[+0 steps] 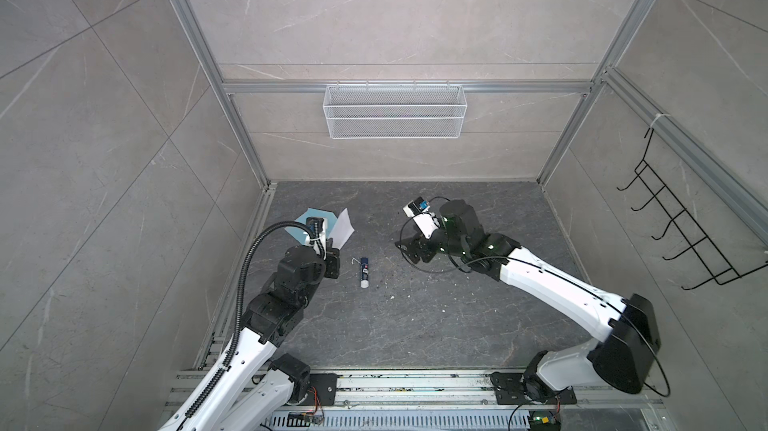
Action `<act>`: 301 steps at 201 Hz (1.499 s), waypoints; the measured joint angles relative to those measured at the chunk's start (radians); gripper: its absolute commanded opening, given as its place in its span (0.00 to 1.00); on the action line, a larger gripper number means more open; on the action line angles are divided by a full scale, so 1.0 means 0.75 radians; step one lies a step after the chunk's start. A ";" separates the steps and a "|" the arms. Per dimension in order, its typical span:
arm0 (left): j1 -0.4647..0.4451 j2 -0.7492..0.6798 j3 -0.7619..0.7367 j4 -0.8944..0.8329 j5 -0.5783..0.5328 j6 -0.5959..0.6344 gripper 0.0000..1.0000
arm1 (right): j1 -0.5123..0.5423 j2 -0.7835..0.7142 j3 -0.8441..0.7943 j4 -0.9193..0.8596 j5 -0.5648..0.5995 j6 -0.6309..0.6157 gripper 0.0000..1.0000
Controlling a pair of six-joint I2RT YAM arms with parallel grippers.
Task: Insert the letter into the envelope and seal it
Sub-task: 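Move the right gripper to the light-blue envelope and grasp its edge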
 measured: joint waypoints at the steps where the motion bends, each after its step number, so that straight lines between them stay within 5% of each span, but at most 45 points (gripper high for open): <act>1: 0.005 0.001 0.001 -0.003 0.001 -0.001 0.00 | 0.000 0.006 0.005 0.002 0.001 0.002 0.82; 38: 0.207 0.021 0.005 -0.089 0.060 -0.076 0.00 | -0.001 0.330 0.267 0.107 0.009 0.144 0.82; 72: 0.242 0.040 0.005 -0.122 0.101 -0.098 0.00 | -0.003 0.685 0.643 0.108 -0.018 0.252 0.83; 153: 0.242 -0.005 0.005 -0.140 0.134 -0.099 0.00 | 0.011 1.804 2.235 -0.409 -0.142 0.443 0.76; 201: 0.242 -0.042 0.005 -0.141 0.156 -0.098 0.00 | 0.017 1.834 1.955 -0.346 -0.162 0.564 0.73; 239: 0.242 -0.045 0.005 -0.141 0.162 -0.098 0.00 | 0.017 1.891 2.109 -0.345 -0.185 0.652 0.59; 301: 0.242 -0.047 0.005 -0.141 0.166 -0.098 0.00 | 0.037 1.905 2.032 -0.309 -0.206 0.698 0.44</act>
